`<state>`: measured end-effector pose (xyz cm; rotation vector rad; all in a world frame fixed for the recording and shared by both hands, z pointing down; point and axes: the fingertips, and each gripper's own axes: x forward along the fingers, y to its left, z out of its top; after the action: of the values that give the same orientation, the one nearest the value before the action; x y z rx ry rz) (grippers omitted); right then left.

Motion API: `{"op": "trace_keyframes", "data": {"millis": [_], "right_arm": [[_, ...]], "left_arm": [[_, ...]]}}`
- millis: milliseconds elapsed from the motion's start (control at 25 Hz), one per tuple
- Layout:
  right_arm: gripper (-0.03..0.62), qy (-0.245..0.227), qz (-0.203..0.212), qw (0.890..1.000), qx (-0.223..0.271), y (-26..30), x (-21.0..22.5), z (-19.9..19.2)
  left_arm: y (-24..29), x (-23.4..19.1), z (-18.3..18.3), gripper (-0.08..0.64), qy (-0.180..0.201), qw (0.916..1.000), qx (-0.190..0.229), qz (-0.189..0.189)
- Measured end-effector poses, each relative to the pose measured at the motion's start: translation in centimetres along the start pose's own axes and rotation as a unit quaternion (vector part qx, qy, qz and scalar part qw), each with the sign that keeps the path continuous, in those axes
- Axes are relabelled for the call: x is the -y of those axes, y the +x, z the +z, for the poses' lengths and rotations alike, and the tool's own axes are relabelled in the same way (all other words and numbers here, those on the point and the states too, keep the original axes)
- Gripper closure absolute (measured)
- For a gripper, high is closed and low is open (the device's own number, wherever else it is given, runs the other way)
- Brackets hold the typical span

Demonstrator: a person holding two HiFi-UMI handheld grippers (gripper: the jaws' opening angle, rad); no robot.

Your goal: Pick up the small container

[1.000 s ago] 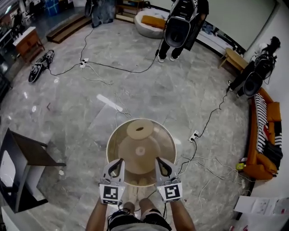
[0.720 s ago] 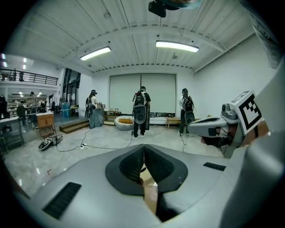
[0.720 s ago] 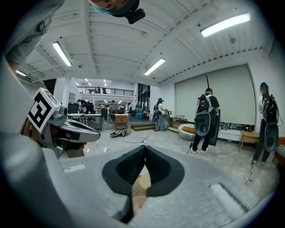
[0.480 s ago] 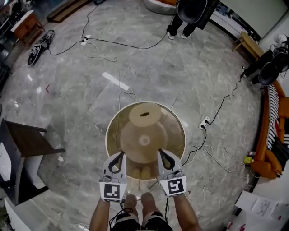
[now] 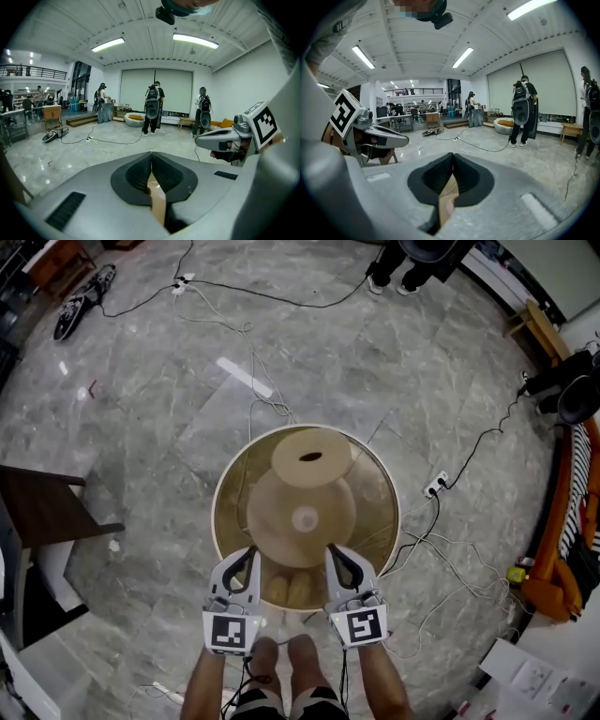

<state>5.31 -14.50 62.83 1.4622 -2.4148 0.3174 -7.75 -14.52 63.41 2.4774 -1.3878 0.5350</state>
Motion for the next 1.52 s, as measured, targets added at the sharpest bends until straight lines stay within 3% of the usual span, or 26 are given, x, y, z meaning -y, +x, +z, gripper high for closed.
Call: {"op": "trace_keyframes", "data": {"millis": [120, 200, 680, 1160, 1200, 1240, 1520], "right_arm": [[0.592, -0.001, 0.007, 1.0, -0.007, 1.3, -0.1, -2.4], [0.592, -0.004, 0.009, 1.0, -0.012, 2.3, -0.1, -4.2], [0.592, -0.004, 0.019, 0.999, -0.04, 6.9, 1.0, -13.9], [0.591, 0.0, 0.03, 0.999, -0.029, 9.5, 0.9, -17.8], [0.577, 0.001, 0.033, 0.999, -0.03, 9.7, 0.9, -18.0], [0.517, 0.002, 0.037, 0.999, -0.032, 9.9, 0.8, -18.3], [0.391, -0.004, 0.065, 0.996, -0.064, 11.7, 0.3, -20.2]], "left_arm": [[1.0, 0.0, -2.2, 0.541, -0.048, 0.9987, -0.017, 0.008], [1.8, -0.3, -3.8, 0.541, -0.059, 0.998, -0.023, 0.01], [5.7, -1.2, -11.9, 0.541, -0.077, 0.9958, -0.047, 0.015], [8.5, -1.3, -16.5, 0.541, -0.088, 0.9947, -0.052, 0.012], [8.6, -1.3, -16.6, 0.541, -0.089, 0.9946, -0.052, 0.012], [8.7, -1.3, -16.8, 0.541, -0.09, 0.9944, -0.053, 0.013], [9.3, -1.5, -17.1, 0.541, -0.092, 0.9941, -0.057, 0.015]]}}
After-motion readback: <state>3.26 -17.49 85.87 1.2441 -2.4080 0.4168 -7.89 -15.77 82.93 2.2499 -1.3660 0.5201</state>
